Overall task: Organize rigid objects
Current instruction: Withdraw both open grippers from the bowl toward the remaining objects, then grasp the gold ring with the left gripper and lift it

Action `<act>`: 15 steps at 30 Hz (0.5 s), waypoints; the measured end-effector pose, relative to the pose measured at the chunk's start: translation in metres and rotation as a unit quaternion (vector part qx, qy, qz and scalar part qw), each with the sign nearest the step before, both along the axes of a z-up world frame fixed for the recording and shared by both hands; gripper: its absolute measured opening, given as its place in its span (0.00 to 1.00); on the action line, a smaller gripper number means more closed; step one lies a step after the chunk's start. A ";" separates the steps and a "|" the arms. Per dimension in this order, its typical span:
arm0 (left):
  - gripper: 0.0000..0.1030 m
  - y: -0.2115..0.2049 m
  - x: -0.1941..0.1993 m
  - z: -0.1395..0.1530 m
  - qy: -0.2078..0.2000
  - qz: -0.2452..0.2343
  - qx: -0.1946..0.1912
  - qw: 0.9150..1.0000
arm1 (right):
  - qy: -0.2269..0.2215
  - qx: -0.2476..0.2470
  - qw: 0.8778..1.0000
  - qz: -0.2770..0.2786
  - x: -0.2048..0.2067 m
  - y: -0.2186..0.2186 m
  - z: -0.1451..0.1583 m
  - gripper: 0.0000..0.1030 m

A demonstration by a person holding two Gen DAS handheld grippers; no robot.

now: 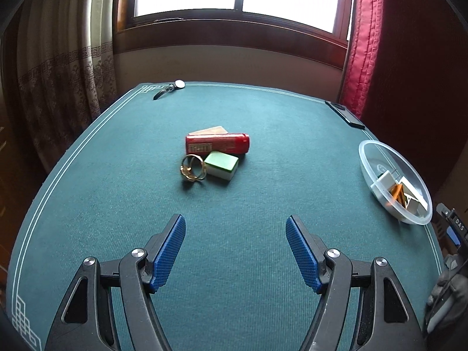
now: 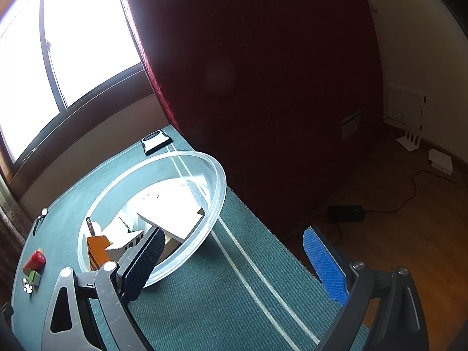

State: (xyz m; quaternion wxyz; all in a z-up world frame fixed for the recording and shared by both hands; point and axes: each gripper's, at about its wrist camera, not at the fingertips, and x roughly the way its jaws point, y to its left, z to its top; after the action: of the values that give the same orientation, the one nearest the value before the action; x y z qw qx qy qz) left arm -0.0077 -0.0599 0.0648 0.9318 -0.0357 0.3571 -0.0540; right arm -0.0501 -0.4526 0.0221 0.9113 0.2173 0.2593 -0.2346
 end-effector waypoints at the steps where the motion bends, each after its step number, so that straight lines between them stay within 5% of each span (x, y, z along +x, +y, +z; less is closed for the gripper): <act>1: 0.70 0.005 -0.001 0.000 -0.001 0.005 -0.001 1.000 | 0.000 0.000 1.000 -0.001 0.000 0.000 0.000 0.95; 15: 0.70 0.040 0.017 -0.001 -0.002 0.053 0.020 0.998 | -0.008 -0.001 1.000 -0.020 -0.006 -0.003 0.001 0.95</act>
State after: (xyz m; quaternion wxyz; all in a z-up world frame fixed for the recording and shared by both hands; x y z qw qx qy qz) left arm 0.0096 -0.0204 0.0639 0.9348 -0.0361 0.3534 0.0023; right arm -0.0563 -0.4557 0.0228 0.9087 0.2231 0.2478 -0.2511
